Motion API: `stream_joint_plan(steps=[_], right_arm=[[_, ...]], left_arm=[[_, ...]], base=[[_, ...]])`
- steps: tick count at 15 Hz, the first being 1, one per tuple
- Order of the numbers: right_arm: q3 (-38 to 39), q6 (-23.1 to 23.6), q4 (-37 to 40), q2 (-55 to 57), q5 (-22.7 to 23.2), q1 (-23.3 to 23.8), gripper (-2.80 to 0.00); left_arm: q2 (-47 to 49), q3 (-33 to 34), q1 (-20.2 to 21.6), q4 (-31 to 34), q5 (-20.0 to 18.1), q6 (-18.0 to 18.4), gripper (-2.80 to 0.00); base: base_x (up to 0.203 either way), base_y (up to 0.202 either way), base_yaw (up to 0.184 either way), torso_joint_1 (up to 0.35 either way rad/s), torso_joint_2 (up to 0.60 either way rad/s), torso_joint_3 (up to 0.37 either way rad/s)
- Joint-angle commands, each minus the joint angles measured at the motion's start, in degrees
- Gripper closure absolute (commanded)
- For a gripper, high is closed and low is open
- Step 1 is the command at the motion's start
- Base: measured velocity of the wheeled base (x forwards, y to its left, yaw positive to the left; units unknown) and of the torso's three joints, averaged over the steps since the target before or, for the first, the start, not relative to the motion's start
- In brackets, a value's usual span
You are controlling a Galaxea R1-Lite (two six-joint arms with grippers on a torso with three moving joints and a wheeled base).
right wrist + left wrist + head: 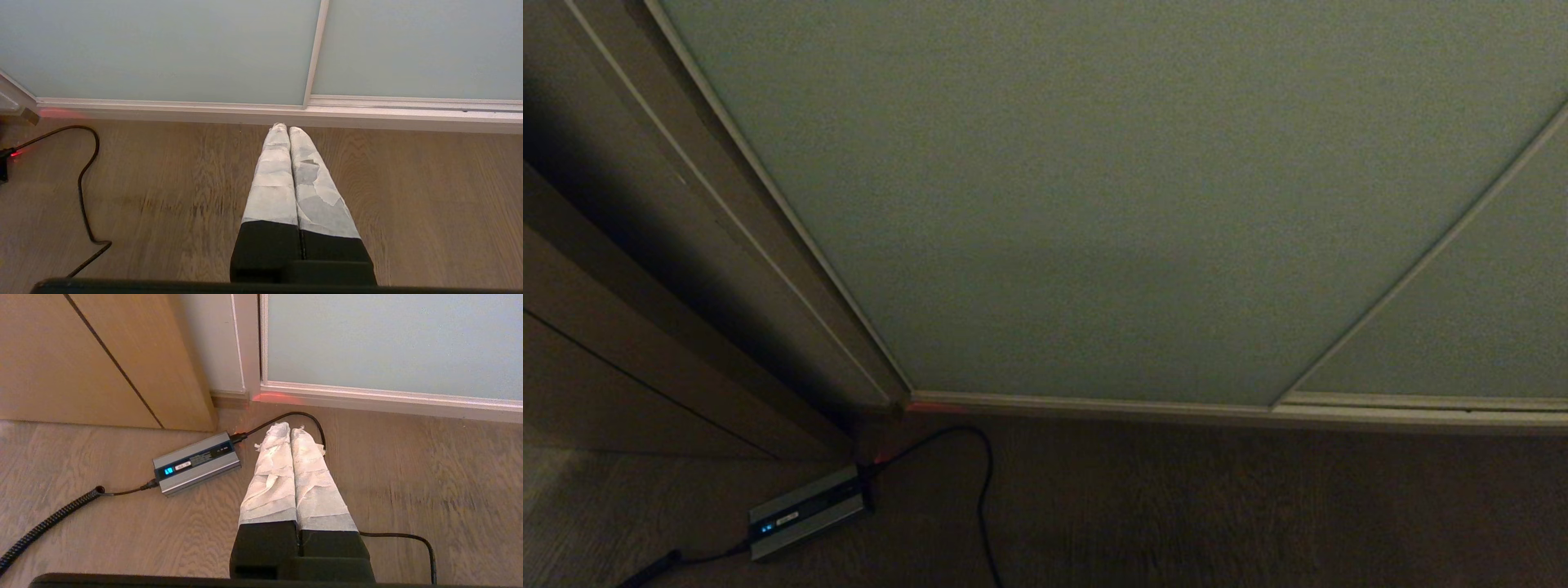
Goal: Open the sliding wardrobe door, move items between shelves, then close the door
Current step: Open the door
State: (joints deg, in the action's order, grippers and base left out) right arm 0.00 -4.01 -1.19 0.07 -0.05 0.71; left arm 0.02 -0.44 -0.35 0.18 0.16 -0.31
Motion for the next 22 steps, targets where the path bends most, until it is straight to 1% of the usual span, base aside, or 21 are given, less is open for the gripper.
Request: stream_joint_plan(steps=[1, 4, 5, 9, 12, 14, 15, 16, 17, 18, 20, 22], right_arm=[[0.2, 0.0, 0.0, 0.0, 0.0, 0.0, 0.00], [0.2, 0.0, 0.0, 0.0, 0.0, 0.0, 0.00], [0.2, 0.0, 0.0, 0.0, 0.0, 0.0, 0.00], [0.2, 0.0, 0.0, 0.0, 0.0, 0.0, 0.00], [0.2, 0.0, 0.0, 0.0, 0.0, 0.0, 0.00], [0.2, 0.0, 0.0, 0.0, 0.0, 0.0, 0.00], [0.2, 0.0, 0.0, 0.0, 0.0, 0.0, 0.00], [0.2, 0.0, 0.0, 0.0, 0.0, 0.0, 0.00], [0.2, 0.0, 0.0, 0.0, 0.0, 0.0, 0.00], [0.2, 0.0, 0.0, 0.0, 0.0, 0.0, 0.00], [0.2, 0.0, 0.0, 0.0, 0.0, 0.0, 0.00], [0.2, 0.0, 0.0, 0.0, 0.0, 0.0, 0.00]], left_arm=[[0.0, 0.0, 0.0, 0.0, 0.0, 0.0, 0.00], [0.0, 0.1, 0.0, 0.1, 0.1, 0.9, 0.00], [0.0, 0.0, 0.0, 0.0, -0.2, -0.1, 0.00], [0.0, -0.1, 0.0, 0.5, -0.2, 0.4, 0.00], [0.0, 0.1, 0.0, -0.2, 0.0, 0.0, 0.00], [0.0, -0.6, 0.0, 0.1, 0.4, 0.7, 0.00], [0.3, -2.8, 0.0, 0.2, 0.5, 1.7, 0.00], [2.2, -6.6, 0.0, 0.2, 0.6, 2.2, 0.00], [5.3, -9.6, -0.1, -0.2, 0.9, 2.5, 0.00], [9.6, -14.9, -0.1, -1.3, 1.6, 2.6, 0.00], [17.8, -23.2, -0.1, -5.1, 3.1, 3.3, 0.00], [26.5, -30.2, 1.5, -12.0, 4.0, 3.7, 0.00]], base=[[0.000, 0.000, 0.000, 0.000, 0.00, 0.000], [0.000, 0.000, 0.000, 0.000, 0.00, 0.000], [0.000, 0.000, 0.000, 0.000, 0.00, 0.000], [0.000, 0.000, 0.000, 0.000, 0.00, 0.000], [0.000, 0.000, 0.000, 0.000, 0.00, 0.000], [0.000, 0.000, 0.000, 0.000, 0.00, 0.000], [0.000, 0.000, 0.000, 0.000, 0.00, 0.000], [0.000, 0.000, 0.000, 0.000, 0.00, 0.000], [0.000, 0.000, 0.000, 0.000, 0.00, 0.000], [0.000, 0.000, 0.000, 0.000, 0.00, 0.000], [0.000, 0.000, 0.000, 0.000, 0.00, 0.000], [0.000, 0.000, 0.000, 0.000, 0.00, 0.000]])
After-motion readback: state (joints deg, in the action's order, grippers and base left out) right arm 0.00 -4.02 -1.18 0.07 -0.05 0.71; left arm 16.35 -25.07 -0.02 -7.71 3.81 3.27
